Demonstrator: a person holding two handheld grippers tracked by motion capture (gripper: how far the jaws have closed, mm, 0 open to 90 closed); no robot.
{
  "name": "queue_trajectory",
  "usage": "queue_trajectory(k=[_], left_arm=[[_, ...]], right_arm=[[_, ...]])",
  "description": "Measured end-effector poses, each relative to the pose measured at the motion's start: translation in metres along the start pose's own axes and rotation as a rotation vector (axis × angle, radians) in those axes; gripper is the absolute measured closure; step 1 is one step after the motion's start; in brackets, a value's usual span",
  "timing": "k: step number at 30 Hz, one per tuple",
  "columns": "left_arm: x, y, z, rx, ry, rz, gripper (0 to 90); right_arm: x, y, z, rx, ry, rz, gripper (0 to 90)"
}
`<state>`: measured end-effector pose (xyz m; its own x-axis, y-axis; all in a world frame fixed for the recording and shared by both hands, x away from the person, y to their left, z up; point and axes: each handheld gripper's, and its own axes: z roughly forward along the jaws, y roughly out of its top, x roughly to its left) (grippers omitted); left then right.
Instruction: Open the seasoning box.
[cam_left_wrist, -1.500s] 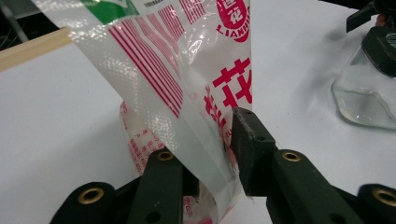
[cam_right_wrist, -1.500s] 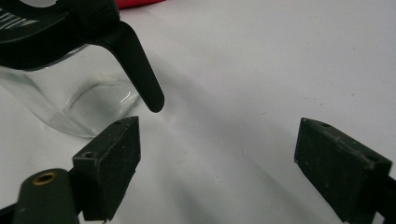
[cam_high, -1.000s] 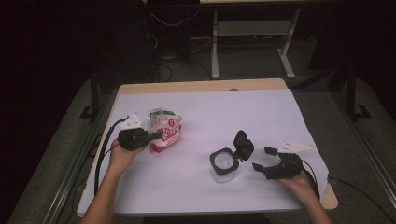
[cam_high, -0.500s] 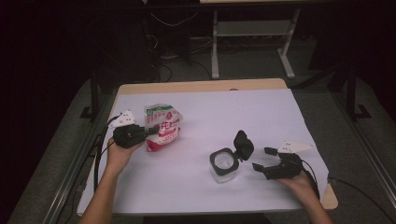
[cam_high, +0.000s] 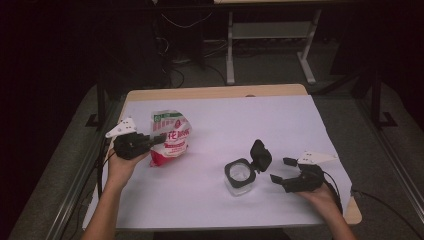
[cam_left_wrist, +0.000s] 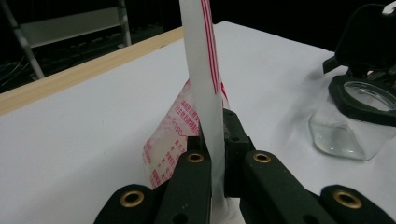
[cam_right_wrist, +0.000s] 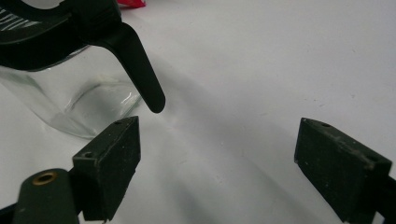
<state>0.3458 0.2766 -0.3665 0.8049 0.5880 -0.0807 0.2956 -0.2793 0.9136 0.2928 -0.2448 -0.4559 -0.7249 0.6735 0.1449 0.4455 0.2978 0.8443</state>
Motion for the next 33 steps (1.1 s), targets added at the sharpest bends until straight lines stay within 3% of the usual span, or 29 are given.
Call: queue_trajectory(k=[7, 17, 21, 28, 33], left_arm=[[-0.008, 0.005, -0.007, -0.028, -0.027, -0.003, 90.0], [-0.025, 0.019, -0.013, -0.024, -0.069, 0.012, 90.0], [-0.030, 0.022, -0.015, -0.036, -0.093, 0.012, 90.0], [-0.033, 0.025, -0.019, -0.060, -0.126, -0.006, 90.0], [-0.034, 0.027, -0.022, -0.069, -0.134, -0.023, 90.0]], right_arm=[[0.001, 0.000, -0.001, -0.012, -0.005, -0.008, 14.0], [0.007, 0.001, -0.010, -0.027, -0.006, 0.000, 14.1], [0.014, 0.001, -0.017, -0.007, -0.028, 0.011, 14.1], [0.033, -0.010, -0.033, 0.021, 0.011, 0.015, 15.2], [0.047, -0.011, -0.038, 0.020, 0.060, 0.010, 31.5]])
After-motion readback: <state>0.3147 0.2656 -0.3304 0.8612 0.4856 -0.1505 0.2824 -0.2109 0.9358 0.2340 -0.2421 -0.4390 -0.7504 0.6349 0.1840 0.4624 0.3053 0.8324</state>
